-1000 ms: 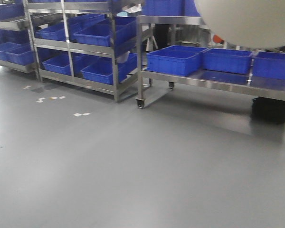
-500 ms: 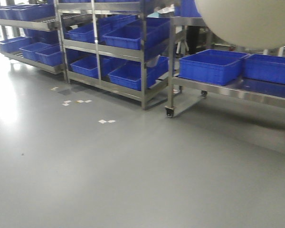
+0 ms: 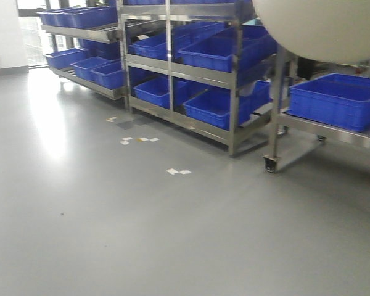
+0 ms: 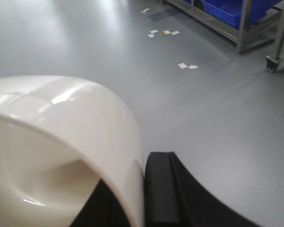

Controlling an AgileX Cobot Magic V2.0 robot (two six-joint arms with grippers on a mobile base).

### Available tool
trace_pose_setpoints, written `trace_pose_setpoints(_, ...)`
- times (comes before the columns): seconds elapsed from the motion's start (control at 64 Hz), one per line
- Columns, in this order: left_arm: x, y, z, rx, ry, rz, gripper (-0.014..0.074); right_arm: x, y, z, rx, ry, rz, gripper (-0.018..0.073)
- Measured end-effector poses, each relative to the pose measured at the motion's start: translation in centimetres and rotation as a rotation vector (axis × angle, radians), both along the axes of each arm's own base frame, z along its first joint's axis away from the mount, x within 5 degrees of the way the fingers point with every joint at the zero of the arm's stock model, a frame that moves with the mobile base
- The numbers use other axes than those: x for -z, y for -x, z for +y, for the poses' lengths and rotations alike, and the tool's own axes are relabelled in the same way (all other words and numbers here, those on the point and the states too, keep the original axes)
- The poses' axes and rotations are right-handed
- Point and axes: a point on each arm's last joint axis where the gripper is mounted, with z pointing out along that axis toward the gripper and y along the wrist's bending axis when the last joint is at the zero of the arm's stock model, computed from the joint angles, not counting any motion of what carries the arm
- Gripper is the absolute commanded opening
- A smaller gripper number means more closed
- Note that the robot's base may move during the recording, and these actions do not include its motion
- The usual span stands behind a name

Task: Move white bin to right shelf second layer
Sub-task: 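Drive the base along the yellow floor line past the crate racks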

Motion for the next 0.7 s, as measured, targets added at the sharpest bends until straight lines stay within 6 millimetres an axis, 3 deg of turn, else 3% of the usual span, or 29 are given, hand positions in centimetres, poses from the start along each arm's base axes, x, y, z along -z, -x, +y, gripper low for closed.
trace_pose_setpoints(0.703,0.00,0.00,0.00,0.000,0.000,0.000,0.0085,-0.01,-0.01,0.00,0.000,0.000,-0.002,0.0056)
